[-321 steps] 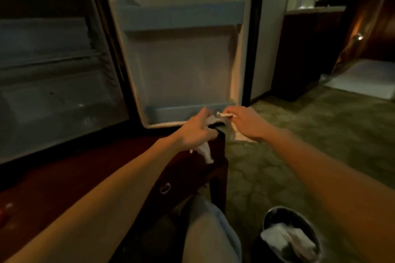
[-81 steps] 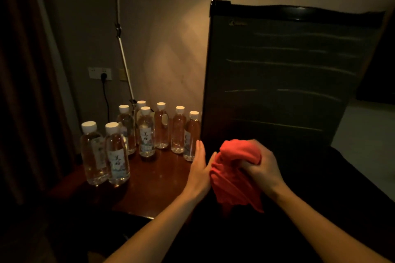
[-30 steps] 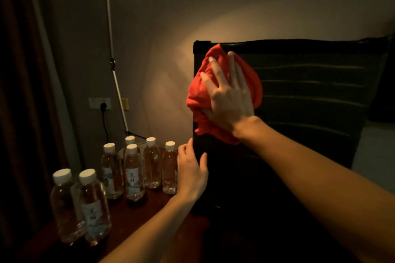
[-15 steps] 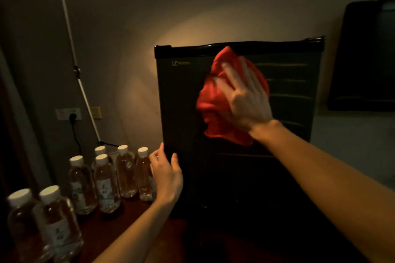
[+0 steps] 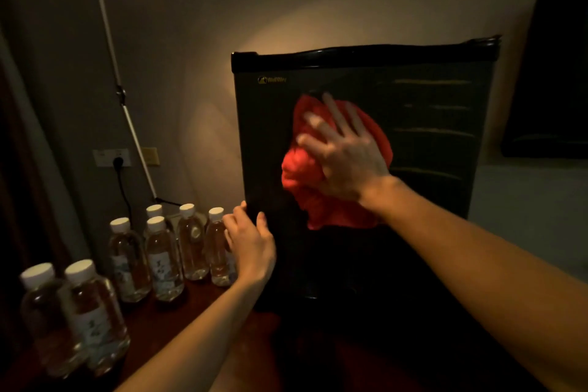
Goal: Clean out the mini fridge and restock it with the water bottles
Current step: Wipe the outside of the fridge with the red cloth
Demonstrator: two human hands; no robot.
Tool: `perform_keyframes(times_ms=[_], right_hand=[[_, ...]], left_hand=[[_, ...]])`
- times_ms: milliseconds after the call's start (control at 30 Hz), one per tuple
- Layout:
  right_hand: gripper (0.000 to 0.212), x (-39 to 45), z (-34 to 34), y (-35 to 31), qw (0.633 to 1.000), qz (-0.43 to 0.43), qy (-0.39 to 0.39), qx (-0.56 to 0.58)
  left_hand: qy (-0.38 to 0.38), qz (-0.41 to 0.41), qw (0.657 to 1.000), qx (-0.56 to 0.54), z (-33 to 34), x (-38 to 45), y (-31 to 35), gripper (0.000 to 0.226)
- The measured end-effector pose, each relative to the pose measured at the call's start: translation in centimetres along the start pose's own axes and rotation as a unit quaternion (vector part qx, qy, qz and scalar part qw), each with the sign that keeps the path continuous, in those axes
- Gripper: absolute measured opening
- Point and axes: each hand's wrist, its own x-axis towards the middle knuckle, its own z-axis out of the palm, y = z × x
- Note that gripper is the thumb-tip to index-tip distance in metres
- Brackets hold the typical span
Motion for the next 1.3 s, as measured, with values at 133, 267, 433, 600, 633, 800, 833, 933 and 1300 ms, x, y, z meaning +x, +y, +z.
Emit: perform_keyframes(times_ms=[133, 267, 433, 600, 633, 800, 833, 933, 1300], right_hand=[[0.071, 4.5, -2.4, 1.3, 0.996, 0.072, 0.024, 0.042], [0.049, 2.9, 0.1, -2.0, 0.991, 0.082, 0.095, 0.044], [0.052, -1.4, 2.0, -2.2, 0.998, -0.046, 0.046, 0.001], [0.064, -1.0, -0.8, 4.2, 0.994, 0.074, 0.083, -0.008], [0.070, -0.6, -1.7, 5.3, 0.990, 0.111, 0.086, -0.002], [0.065, -0.6, -2.0, 5.1, 0.987, 0.131, 0.089, 0.016], [0.067, -1.4, -1.3, 4.4, 0.989, 0.122, 0.079, 0.025], [0.082, -5.9, 1.5, 2.1, 0.999, 0.042, 0.000, 0.006], [0.078, -3.8, -1.8, 6.1, 0.991, 0.119, 0.056, 0.006]], left_hand=[[-0.007, 0.006, 1.000, 0.000, 0.0, -0.2, -0.4, 0.043], [-0.007, 0.001, 1.000, -0.010, 0.1, -0.4, -0.5, 0.050], [-0.010, 0.016, 1.000, -0.017, 0.2, -0.5, -0.7, 0.053], [-0.021, 0.013, 1.000, -0.015, 0.1, 0.1, -1.1, 0.047], [-0.021, 0.011, 1.000, -0.011, 0.0, 0.1, -1.1, 0.045], [-0.018, -0.023, 1.000, 0.009, 0.2, -0.5, 0.6, 0.047], [-0.018, -0.026, 0.999, 0.011, 0.3, -0.7, 0.8, 0.050], [-0.016, -0.023, 0.999, 0.018, 0.4, -1.1, 0.6, 0.061], [-0.025, -0.024, 0.999, 0.035, 0.4, -1.8, 0.9, 0.079]])
